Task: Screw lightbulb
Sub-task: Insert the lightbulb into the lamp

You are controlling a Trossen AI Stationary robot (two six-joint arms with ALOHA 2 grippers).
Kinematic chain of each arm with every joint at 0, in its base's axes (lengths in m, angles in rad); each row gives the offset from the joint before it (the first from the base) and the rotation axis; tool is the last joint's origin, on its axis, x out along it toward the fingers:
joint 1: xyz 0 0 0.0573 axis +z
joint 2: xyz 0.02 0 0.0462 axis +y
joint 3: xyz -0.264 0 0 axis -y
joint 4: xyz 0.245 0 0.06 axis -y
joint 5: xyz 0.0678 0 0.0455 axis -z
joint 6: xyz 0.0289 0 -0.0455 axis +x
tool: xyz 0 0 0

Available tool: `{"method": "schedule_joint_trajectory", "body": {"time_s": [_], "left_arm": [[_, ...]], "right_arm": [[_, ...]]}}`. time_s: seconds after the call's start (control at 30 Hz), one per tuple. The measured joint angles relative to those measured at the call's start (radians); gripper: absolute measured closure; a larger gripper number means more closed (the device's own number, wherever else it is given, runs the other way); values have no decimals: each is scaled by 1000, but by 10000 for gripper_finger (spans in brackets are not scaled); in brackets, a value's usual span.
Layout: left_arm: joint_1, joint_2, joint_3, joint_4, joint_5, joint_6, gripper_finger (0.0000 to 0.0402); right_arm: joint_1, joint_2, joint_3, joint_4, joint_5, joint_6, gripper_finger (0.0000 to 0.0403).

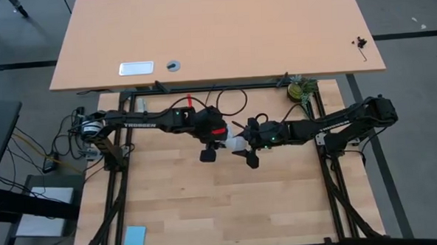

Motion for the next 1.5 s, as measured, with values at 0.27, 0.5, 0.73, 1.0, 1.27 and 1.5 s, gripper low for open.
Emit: {"method": "schedule_joint_trajectory", "body": {"time_s": [0.27,0.5,0.73,1.0,1.27,1.5], "left_arm": [[0,0,1,40,1,-6,304],[19,-1,1,97,2,-8,304],[51,-1,-42,205,13,-14,304],[91,-10,-120,358,27,-33,304],[133,-63,-237,557,67,-63,304],[174,-178,-385,739,91,-91,304]], "right_arm": [[-1,-23,0,15,10,-37,89],[-12,-132,0,19,22,-84,89],[-31,-221,0,18,98,-122,89],[-31,-280,0,92,224,-228,90],[-50,-286,0,123,220,-230,105],[-57,-313,0,109,218,-234,150]]}}
